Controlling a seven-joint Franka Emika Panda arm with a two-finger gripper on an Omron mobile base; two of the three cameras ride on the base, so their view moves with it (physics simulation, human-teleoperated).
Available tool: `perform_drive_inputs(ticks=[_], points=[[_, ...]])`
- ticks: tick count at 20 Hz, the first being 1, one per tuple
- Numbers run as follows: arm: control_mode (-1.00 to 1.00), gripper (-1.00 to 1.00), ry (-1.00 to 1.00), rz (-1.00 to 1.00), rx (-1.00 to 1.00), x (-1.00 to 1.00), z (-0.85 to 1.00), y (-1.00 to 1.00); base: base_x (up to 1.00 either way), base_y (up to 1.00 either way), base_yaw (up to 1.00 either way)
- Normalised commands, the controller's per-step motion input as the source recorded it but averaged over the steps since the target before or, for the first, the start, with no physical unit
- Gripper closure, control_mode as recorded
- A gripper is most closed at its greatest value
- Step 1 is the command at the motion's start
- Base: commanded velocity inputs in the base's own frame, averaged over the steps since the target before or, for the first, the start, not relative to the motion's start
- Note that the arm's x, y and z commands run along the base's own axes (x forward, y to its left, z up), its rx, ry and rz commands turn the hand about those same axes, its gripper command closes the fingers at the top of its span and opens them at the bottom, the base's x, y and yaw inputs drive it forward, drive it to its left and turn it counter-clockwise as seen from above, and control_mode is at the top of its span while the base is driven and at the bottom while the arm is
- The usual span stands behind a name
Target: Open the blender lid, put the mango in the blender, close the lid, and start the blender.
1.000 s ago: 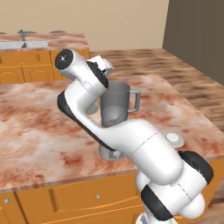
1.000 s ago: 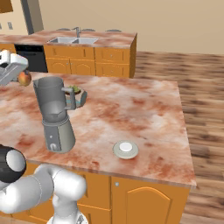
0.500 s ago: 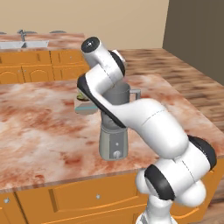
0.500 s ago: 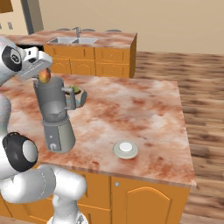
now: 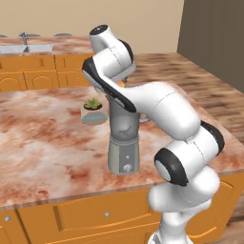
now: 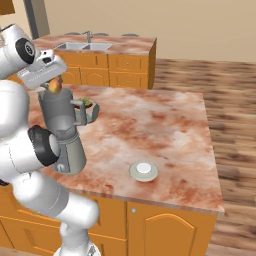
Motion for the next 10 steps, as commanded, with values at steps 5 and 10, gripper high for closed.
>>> perform_drive_inputs(ticks=[5, 10], points=[[-1.00, 1.00, 0.06, 0.01, 0.06, -0.36, -0.48, -0.27, 0.00, 0.00, 0.00], [-1.00, 1.00, 0.00, 0.00, 0.06, -0.65, -0.46, -0.21, 0.00, 0.00, 0.00]])
